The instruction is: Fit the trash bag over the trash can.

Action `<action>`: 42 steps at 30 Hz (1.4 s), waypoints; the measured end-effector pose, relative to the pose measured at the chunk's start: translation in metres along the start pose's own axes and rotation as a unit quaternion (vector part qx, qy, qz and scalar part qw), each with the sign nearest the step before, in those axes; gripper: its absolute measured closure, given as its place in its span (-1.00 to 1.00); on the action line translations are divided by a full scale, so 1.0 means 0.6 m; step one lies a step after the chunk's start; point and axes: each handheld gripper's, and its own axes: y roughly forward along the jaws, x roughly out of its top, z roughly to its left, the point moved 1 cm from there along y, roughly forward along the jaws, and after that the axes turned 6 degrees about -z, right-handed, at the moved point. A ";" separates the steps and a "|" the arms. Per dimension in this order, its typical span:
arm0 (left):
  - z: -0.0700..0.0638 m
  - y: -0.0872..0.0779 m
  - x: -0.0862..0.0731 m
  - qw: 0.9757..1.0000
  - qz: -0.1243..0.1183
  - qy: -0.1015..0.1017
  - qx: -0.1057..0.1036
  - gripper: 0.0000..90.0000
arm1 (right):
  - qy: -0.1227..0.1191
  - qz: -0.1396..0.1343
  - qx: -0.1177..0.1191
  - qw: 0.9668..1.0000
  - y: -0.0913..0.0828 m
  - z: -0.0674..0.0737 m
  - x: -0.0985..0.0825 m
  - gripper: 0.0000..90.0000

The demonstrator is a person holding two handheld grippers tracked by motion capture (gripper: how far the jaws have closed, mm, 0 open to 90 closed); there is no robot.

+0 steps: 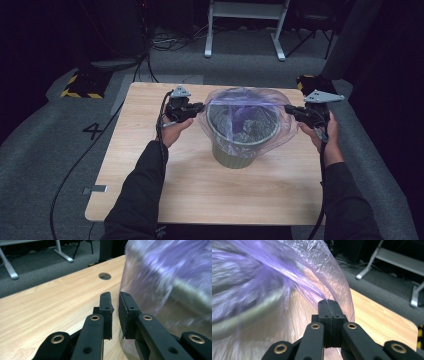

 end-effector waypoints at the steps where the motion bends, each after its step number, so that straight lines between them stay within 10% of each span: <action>1: 0.002 0.000 -0.002 1.000 -0.003 -0.009 0.003 0.64 | 0.007 0.000 0.004 1.000 0.003 -0.001 -0.002 1.00; 8: 0.006 -0.055 -0.019 0.999 -0.046 -0.023 0.011 -0.54 | 0.015 0.004 0.017 1.000 0.008 0.000 -0.012 1.00; 13: -0.004 -0.116 -0.035 0.998 -0.068 0.006 0.012 -0.64 | 0.005 -0.002 0.017 1.000 -0.006 0.003 -0.012 1.00; 18: -0.065 -0.146 -0.036 0.995 -0.069 0.062 -0.030 -0.66 | -0.002 -0.005 0.019 1.000 -0.019 0.004 -0.009 1.00; 25: -0.180 -0.124 -0.014 0.983 -0.070 0.145 -0.087 -0.66 | -0.017 -0.009 0.027 0.999 -0.027 0.015 0.004 0.99; 30: -0.199 -0.095 -0.010 0.982 -0.060 0.164 -0.073 -0.23 | -0.027 -0.012 0.032 0.999 -0.033 0.026 0.011 0.84; 42: -0.184 -0.111 -0.017 0.978 -0.062 0.162 -0.118 0.88 | -0.050 -0.055 0.069 0.995 -0.059 0.040 0.038 0.01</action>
